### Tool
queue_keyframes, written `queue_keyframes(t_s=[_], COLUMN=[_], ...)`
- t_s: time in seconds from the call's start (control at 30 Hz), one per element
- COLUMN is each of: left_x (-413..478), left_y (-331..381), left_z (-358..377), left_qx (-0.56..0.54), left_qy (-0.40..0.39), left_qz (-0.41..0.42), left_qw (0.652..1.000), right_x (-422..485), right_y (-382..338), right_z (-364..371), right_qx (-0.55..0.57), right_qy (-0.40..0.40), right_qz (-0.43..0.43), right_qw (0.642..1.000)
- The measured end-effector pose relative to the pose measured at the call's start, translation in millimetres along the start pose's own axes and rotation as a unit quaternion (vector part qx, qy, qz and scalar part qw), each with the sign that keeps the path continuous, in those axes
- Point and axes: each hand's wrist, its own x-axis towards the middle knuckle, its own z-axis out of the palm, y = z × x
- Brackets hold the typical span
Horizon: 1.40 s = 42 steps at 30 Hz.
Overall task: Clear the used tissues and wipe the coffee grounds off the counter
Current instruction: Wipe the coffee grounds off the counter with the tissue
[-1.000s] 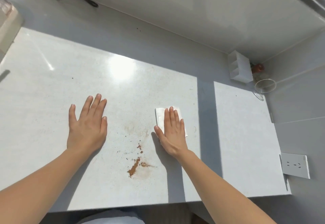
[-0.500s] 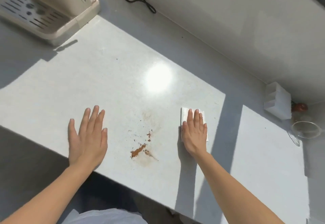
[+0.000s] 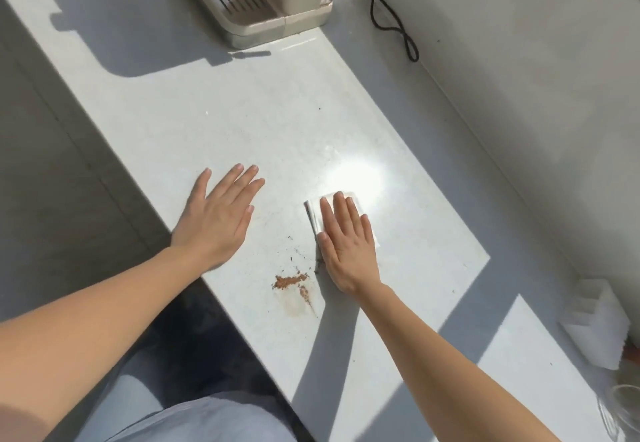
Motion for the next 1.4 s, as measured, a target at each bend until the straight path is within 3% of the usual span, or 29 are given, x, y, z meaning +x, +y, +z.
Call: queue_keyframes(t_s=[0.13, 0.27, 0.37, 0.53, 0.67, 0.8, 0.97, 1.1, 1.3, 1.4], left_x=[-8, -23, -16, -13, -9, -8, -7, -7, -11, -12], left_y=[0, 9, 14, 17, 17, 17, 15, 15, 13, 14], left_z=[-1, 0, -5, 3, 6, 6, 2, -1, -1, -1], left_qx=[0.031, 0.032, -0.023, -0.001, 0.004, -0.009, -0.041, -0.053, -0.064, -0.062], left_qy=[0.008, 0.022, 0.024, 0.044, 0.047, 0.044, 0.049, 0.05, 0.041, 0.029], left_qz=[-0.019, -0.116, -0.163, -0.206, -0.204, -0.209, -0.214, -0.213, -0.203, -0.207], left_qw=[0.999, 0.992, 0.986, 0.978, 0.978, 0.977, 0.975, 0.974, 0.976, 0.976], right_x=[-20, -39, -50, -35, 15, 66, 83, 75, 68, 44], right_y=[-13, -1, 34, 55, 44, 3, -63, -65, -12, 8], right_z=[7, 6, -3, -9, -17, -19, -6, -2, -15, -16], right_qx=[0.049, 0.182, 0.138, 0.041, 0.008, -0.023, -0.062, -0.064, -0.022, -0.021], right_qy=[-0.006, 0.081, 0.101, 0.079, 0.063, 0.017, -0.035, -0.056, -0.026, -0.028], right_qz=[-0.008, 0.131, 0.219, 0.213, 0.14, -0.003, -0.211, -0.256, -0.06, -0.009], right_qw=[0.999, 0.971, 0.961, 0.973, 0.988, 1.0, 0.975, 0.963, 0.998, 0.999])
